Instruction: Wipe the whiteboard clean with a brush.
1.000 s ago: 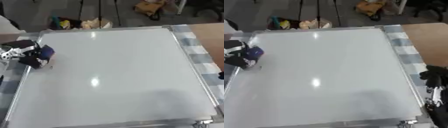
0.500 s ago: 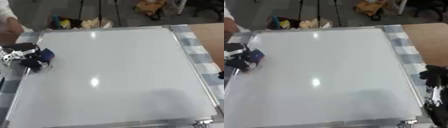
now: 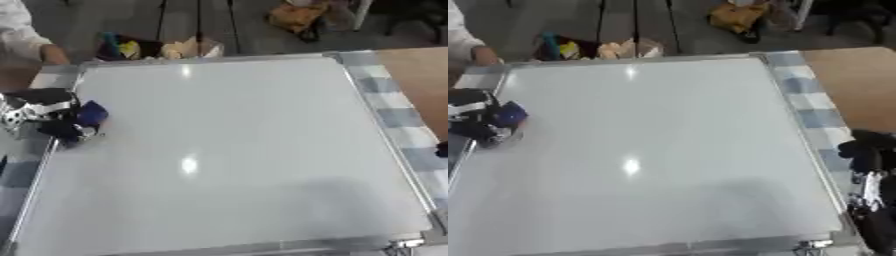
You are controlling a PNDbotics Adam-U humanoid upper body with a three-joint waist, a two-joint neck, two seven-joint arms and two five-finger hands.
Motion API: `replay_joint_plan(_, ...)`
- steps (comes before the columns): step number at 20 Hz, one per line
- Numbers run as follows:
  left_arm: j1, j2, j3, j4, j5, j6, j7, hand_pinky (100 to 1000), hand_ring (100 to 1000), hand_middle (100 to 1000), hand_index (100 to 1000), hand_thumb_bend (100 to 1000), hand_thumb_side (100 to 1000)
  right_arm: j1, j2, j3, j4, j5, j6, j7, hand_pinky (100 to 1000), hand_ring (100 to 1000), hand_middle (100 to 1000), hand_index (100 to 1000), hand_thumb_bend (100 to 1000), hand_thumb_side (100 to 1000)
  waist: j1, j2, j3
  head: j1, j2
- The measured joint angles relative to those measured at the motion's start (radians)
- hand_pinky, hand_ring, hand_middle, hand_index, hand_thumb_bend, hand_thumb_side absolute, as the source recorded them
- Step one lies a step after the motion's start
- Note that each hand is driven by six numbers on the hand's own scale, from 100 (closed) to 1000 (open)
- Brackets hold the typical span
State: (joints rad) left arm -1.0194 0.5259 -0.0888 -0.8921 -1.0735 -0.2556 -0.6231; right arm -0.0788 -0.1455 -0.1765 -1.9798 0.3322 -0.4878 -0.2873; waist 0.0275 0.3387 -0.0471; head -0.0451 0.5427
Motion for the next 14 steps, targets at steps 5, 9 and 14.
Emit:
replay_joint_plan(5, 0.000, -0.004, 0.000, 0.000, -0.013, -0.011, -0.006, 611, 683, 593, 475, 100, 752, 0.000, 0.000, -0.002, 0.000, 0.000, 0.003, -0.004, 468, 526, 430, 671, 100, 678, 0.000, -0.001, 0.002, 0.000, 0.000)
replay_joint_plan(9, 0.000, -0.006, 0.000, 0.000, -0.017, -0.018, -0.009, 615, 686, 589, 483, 100, 799, 0.000, 0.000, -0.002, 0.000, 0.000, 0.003, -0.005, 468, 526, 430, 672, 100, 677, 0.000, -0.001, 0.005, 0.000, 0.000)
replay_joint_plan(14, 0.000, -0.007, -0.006, 0.000, -0.020, -0.026, -0.016, 618, 685, 564, 495, 100, 809, 0.000, 0.000, -0.002, 0.000, 0.000, 0.004, -0.006, 468, 526, 429, 672, 100, 672, -0.001, -0.003, 0.008, 0.000, 0.000)
